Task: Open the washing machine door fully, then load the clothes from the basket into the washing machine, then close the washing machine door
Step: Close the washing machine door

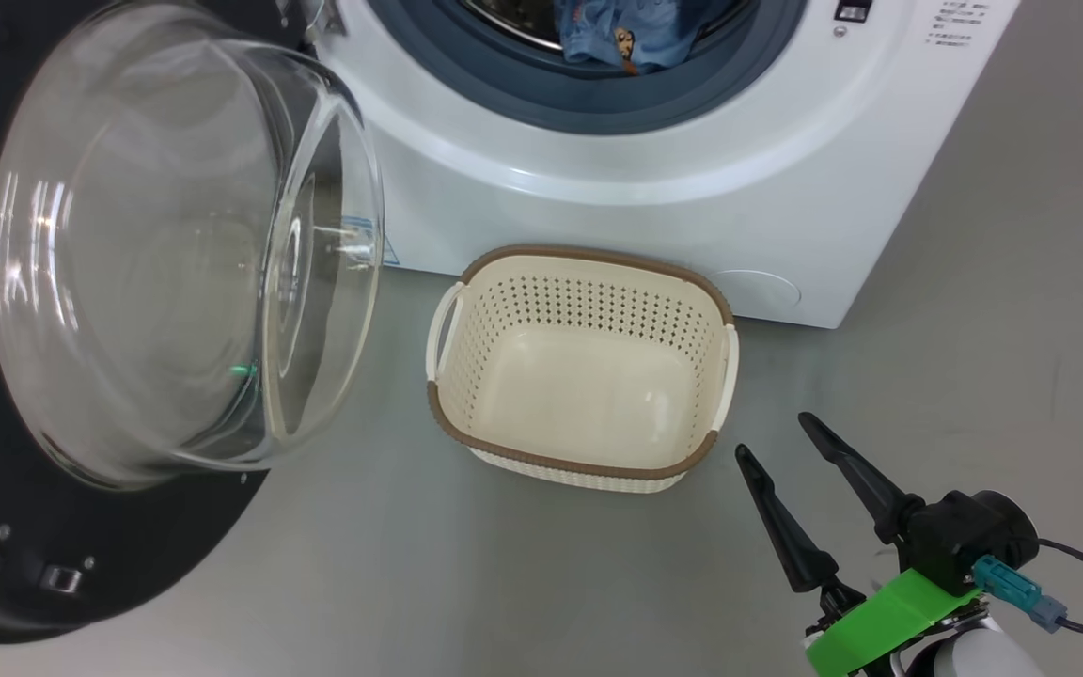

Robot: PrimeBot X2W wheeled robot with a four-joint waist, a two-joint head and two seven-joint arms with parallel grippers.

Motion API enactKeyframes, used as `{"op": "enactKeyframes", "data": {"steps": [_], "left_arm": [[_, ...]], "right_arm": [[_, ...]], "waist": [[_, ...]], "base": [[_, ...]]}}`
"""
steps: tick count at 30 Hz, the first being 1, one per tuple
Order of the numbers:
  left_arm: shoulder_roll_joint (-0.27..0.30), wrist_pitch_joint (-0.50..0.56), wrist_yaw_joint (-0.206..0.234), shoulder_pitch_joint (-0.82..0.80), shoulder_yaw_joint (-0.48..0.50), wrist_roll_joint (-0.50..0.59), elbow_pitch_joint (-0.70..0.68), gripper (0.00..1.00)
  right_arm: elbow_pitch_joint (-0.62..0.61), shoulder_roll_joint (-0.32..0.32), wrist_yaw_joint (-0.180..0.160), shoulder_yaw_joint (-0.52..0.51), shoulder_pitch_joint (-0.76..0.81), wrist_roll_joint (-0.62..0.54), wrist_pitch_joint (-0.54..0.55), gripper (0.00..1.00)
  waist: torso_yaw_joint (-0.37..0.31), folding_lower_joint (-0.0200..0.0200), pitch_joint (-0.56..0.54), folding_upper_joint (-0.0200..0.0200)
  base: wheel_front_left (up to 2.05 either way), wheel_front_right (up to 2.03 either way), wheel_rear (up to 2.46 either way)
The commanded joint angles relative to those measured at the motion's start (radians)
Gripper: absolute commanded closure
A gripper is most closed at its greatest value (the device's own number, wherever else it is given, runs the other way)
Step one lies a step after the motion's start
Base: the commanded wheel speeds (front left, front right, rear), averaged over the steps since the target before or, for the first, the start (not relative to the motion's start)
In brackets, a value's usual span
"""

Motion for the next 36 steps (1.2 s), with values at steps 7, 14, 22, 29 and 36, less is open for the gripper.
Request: {"op": "enactKeyframes", "data": {"steps": [7,14,22,29,36], "left_arm": [[0.021,0.036,0.022,0.022,0.006,-0.030,-0.077,1.00],[0.016,0.077,0.060,0.021,-0.005,-0.055,-0.124,1.00],[-0.017,0.099,0.079,0.033,-0.016,-0.075,-0.170,1.00],[-0.065,0.110,0.065,0.037,-0.054,-0.078,-0.194,1.00],[-0.085,0.104,0.049,0.024,-0.068,-0.074,-0.199,1.00]], "right_arm": [[-0.011,0.015,0.002,0.021,-0.013,0.015,-0.018,0.00],[0.002,0.023,0.002,0.020,-0.010,0.018,-0.023,0.00],[0.014,0.034,0.002,0.022,-0.018,0.019,-0.024,0.00],[0.014,0.046,0.002,0.027,-0.023,0.023,-0.024,0.00],[0.007,0.054,0.002,0.019,-0.024,0.022,-0.025,0.00]], "waist": [[-0.041,0.0000,-0.006,0.0000],[-0.054,0.0000,-0.008,0.0000],[-0.055,0.0000,-0.015,0.0000],[-0.069,0.0000,-0.023,0.0000],[-0.117,0.0000,-0.029,0.0000]], "base": [[0.00,0.00,0.00],[0.00,0.00,0.00],[0.00,0.00,0.00],[0.00,0.00,0.00],[0.00,0.00,0.00]]}}
